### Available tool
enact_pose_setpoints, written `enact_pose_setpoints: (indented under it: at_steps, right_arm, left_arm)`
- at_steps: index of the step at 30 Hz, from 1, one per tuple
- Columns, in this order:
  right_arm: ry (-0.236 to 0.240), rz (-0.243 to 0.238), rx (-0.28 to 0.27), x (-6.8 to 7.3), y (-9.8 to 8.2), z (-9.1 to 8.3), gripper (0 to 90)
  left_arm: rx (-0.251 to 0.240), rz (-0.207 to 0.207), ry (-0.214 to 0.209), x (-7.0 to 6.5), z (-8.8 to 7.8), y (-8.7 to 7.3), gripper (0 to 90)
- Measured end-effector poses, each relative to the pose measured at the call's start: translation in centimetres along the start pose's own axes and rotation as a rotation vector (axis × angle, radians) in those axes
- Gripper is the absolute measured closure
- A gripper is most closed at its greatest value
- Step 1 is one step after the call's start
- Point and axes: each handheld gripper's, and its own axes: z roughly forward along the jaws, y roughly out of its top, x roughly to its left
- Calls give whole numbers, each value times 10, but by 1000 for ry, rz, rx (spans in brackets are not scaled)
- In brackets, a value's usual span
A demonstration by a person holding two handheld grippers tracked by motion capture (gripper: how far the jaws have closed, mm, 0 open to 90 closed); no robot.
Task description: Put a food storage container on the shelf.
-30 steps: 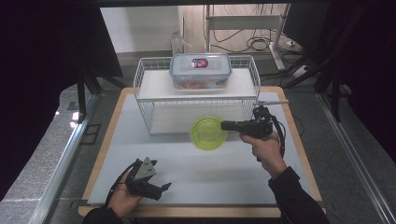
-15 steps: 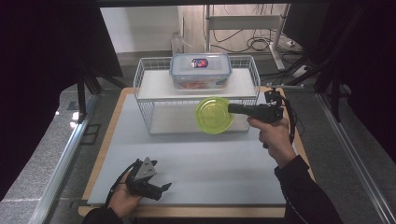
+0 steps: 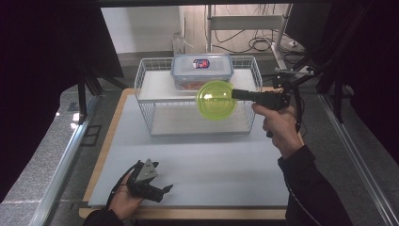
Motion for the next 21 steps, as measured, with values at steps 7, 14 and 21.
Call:
enact_pose_setpoints:
  at_steps: [7, 14, 21]
  right_arm:
    - [-1, 6, -39, 8, 25, 2, 844]
    - [-35, 1, -71, 11, 47, 5, 844]
    - [-69, 18, -97, 9, 66, 12, 844]
  left_arm:
    - [2, 0, 0, 0, -1, 0, 63]
    - [-25, -26, 3, 4, -5, 0, 56]
    - [-31, -35, 3, 4, -5, 0, 53]
